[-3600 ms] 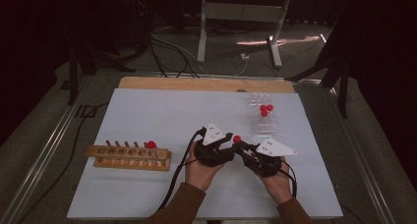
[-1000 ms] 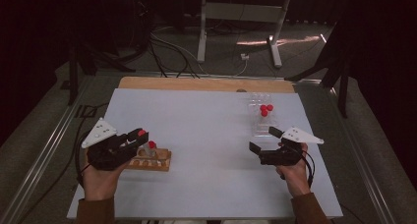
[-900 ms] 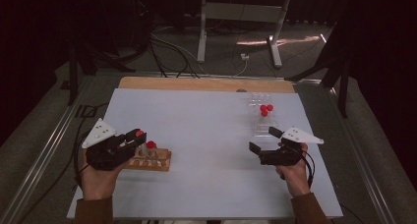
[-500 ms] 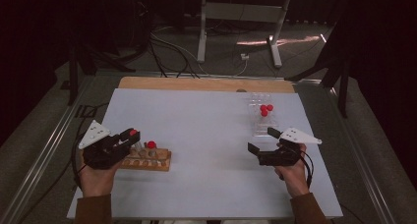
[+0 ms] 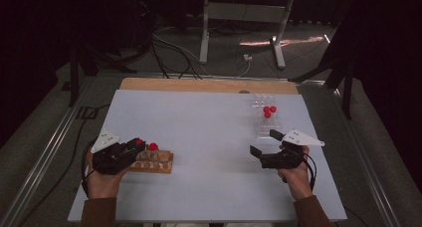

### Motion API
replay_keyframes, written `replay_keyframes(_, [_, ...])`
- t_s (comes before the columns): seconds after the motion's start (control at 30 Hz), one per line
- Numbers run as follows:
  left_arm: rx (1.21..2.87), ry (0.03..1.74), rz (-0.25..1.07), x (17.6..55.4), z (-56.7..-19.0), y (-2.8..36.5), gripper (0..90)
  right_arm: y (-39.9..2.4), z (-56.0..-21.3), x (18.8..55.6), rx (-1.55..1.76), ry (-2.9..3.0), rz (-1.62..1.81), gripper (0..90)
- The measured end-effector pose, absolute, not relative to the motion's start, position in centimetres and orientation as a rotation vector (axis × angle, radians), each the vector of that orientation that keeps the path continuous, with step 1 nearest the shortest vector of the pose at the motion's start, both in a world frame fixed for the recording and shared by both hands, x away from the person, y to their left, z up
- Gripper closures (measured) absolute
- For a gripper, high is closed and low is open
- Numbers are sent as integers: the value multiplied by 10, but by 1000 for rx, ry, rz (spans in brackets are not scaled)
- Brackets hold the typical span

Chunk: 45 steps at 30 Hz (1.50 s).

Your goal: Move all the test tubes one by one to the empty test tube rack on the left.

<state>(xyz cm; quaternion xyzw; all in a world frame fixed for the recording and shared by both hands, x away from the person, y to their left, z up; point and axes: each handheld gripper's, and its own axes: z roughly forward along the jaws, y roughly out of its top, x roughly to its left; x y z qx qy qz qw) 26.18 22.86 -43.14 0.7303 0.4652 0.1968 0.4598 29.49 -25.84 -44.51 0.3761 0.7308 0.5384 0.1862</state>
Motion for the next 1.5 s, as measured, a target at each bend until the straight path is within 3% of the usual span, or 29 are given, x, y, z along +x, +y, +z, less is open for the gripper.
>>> replay_keyframes(0.43, [1806,1168,469,264,-438,231,654,-259,-446,295,1061,2058,1517,0])
replay_keyframes(0.6, [1748,1144,466,262,-434,235,525,-259,-446,295,1059,2056,1519,0])
replay_keyframes(0.93, [1573,1117,536,256,-422,242,169,-262,-446,297,1087,2041,1542,0])
replay_keyframes(1.23, [1522,1093,541,254,-420,242,16,-277,-433,301,1112,1971,1528,0])
replay_keyframes(1.5, [1495,1091,560,253,-421,241,5,-287,-431,314,1139,1950,1493,0])
